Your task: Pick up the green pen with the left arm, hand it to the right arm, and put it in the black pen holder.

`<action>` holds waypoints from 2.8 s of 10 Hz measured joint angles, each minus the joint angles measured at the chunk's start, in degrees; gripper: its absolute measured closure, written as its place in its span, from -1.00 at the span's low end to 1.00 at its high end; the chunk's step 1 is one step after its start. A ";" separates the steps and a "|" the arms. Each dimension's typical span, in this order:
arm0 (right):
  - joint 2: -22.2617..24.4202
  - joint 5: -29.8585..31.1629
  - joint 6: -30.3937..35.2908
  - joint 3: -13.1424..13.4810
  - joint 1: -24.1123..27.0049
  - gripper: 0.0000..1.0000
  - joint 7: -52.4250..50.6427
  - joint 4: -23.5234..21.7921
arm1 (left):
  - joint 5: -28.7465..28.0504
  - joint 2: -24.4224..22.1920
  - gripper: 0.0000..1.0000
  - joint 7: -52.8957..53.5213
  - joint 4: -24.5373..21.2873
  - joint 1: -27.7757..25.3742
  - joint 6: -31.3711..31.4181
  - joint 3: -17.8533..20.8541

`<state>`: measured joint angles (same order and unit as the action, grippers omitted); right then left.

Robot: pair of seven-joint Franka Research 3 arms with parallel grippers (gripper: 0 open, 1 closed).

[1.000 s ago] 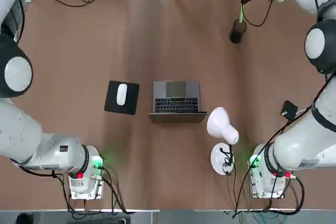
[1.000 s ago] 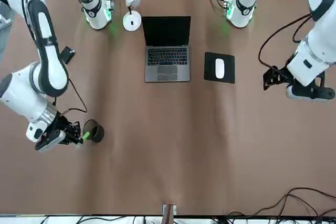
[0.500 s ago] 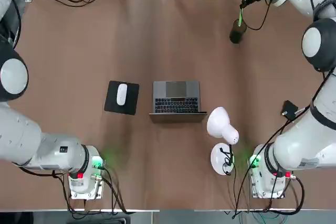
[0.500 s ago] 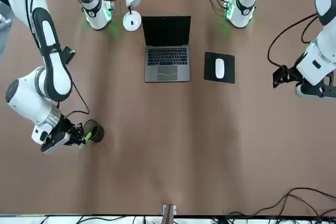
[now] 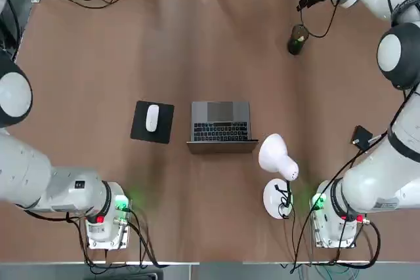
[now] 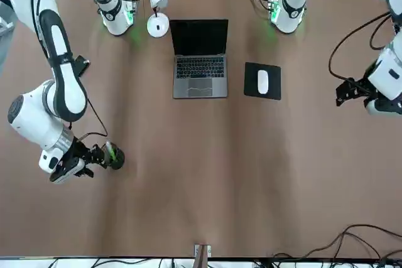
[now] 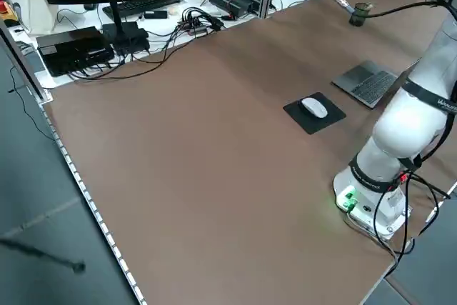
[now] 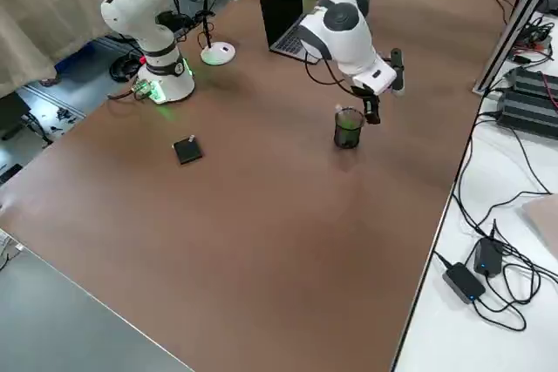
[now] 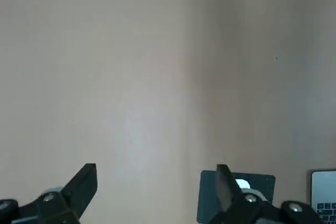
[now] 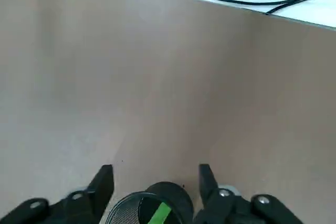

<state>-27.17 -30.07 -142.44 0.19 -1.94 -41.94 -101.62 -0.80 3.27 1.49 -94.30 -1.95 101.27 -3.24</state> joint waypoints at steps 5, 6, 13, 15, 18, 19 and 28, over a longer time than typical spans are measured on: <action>3.13 1.82 18.70 0.28 0.01 -0.99 11.67 11.31 | 0.00 -0.08 -1.00 -0.17 0.13 0.00 0.30 -0.37; 4.68 5.31 22.81 0.50 0.07 -0.99 16.06 13.55 | 0.02 -0.27 -1.00 -0.24 0.20 0.02 0.30 -0.46; 16.95 26.89 48.81 2.48 0.65 -1.00 34.34 24.12 | 0.51 -1.43 -1.00 -2.58 2.67 0.08 -2.23 -2.33; 18.52 29.11 51.25 2.68 0.67 -1.00 41.06 24.11 | 0.51 -1.45 -1.00 -2.63 2.77 0.12 -2.45 -2.35; 18.60 29.59 51.73 2.55 0.58 -1.00 45.84 24.11 | 0.52 -1.51 -1.00 -2.69 3.90 0.08 -4.38 -2.34; 18.61 29.73 51.72 2.61 0.61 -1.00 45.94 24.16 | 0.52 -1.53 -1.00 -2.69 4.56 0.02 -5.23 -2.32; 18.66 32.86 51.11 2.78 0.73 -1.00 46.33 24.43 | 0.52 -1.54 -1.00 -2.70 5.54 -0.10 -7.88 -1.99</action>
<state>-8.51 2.79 -91.33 2.98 -1.21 4.39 -77.19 -0.29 1.73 -1.21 -88.76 -2.05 93.39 -5.23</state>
